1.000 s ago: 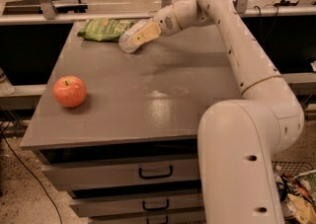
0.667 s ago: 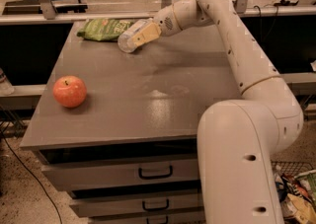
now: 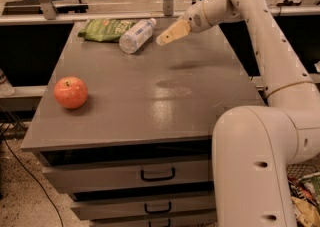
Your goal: Move blue plastic bottle near green jalapeno chip bag
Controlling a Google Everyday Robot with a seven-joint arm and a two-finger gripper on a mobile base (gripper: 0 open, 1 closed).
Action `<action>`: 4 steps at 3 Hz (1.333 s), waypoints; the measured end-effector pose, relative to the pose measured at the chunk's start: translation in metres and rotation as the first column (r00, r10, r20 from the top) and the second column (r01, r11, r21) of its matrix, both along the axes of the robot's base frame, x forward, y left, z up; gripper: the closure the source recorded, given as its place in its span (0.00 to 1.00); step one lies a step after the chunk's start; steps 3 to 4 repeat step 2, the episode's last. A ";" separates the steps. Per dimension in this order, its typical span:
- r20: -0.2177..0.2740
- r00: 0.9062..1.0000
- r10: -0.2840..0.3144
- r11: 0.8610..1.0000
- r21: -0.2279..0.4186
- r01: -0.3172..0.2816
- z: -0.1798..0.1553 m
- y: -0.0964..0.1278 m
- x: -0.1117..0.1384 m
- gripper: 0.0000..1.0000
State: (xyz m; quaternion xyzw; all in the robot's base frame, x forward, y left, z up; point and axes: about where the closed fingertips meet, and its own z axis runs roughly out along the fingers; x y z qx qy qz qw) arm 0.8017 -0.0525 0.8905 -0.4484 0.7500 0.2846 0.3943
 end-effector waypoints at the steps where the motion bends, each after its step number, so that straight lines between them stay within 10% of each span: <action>1: 0.071 0.993 -0.097 0.995 0.003 0.097 0.027 -0.065 0.001 0.00; 4: 0.071 0.993 -0.097 0.995 0.003 0.097 0.027 -0.065 0.001 0.00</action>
Offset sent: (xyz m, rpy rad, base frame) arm 0.0014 -0.0513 0.0225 -0.0021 -0.0586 -0.0779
